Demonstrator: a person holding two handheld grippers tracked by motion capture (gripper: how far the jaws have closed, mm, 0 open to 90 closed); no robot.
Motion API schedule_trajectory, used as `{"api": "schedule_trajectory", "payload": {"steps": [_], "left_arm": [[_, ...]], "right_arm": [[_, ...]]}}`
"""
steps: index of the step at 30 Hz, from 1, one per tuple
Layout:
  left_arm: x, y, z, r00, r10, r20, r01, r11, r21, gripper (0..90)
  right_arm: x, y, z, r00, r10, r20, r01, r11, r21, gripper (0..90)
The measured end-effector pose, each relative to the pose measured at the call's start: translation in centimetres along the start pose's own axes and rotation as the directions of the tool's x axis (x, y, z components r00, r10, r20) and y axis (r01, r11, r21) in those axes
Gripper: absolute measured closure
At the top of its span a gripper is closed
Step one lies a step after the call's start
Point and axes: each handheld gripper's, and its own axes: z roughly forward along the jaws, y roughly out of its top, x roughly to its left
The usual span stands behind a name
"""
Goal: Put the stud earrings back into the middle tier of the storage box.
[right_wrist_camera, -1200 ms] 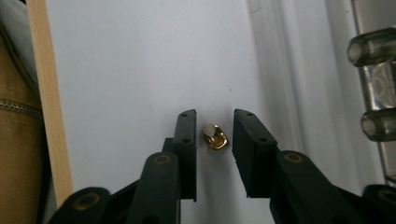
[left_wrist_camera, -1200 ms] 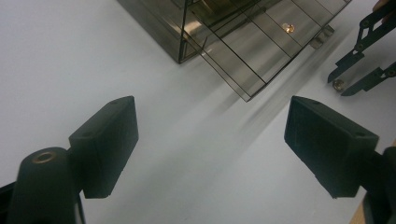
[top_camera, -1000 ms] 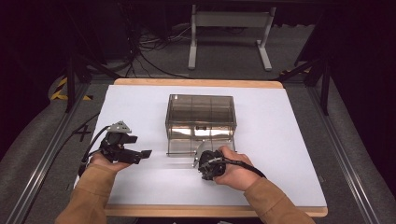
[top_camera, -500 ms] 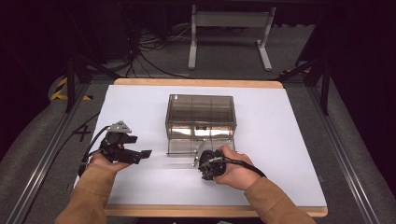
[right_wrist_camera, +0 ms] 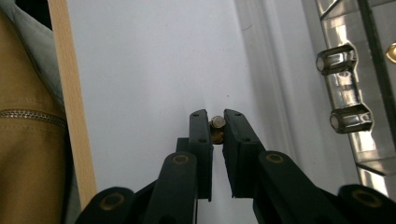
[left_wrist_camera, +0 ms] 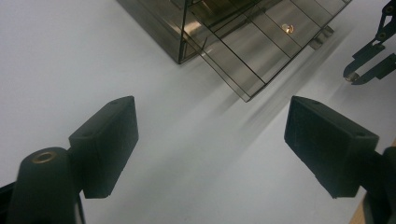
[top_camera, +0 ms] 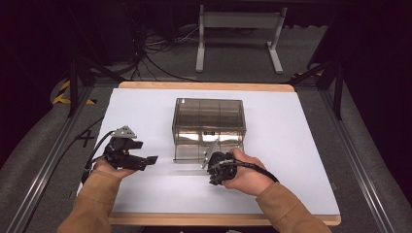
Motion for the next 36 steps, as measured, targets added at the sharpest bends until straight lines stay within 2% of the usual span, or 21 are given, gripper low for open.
{"api": "schedule_trajectory", "payload": {"steps": [4, 5, 16, 36], "left_arm": [[0.0, 0.0, 0.0, 1.0000, 0.000, 0.001, 0.000, 1.0000, 0.000, 18.0], [0.0, 0.0, 0.0, 1.0000, -0.002, -0.001, 0.002, 1.0000, -0.001, 18.0], [0.0, 0.0, -0.1, 1.0000, -0.003, -0.003, 0.003, 1.0000, -0.003, 18.0], [0.1, -0.3, -0.4, 0.9999, -0.009, -0.011, 0.009, 0.9999, -0.008, 18.0]], "right_arm": [[-0.2, 0.1, -0.4, 1.0000, 0.001, 0.003, -0.001, 1.000, -0.019, 82.5], [-0.1, 0.1, -0.6, 0.9998, 0.022, -0.003, -0.022, 1.000, -0.012, 82.5], [-0.5, 0.5, -2.0, 0.9982, 0.058, -0.014, -0.059, 0.997, -0.055, 82.5], [-1.2, 0.8, -4.2, 0.9925, 0.121, 0.013, -0.119, 0.985, -0.126, 82.5]]}}
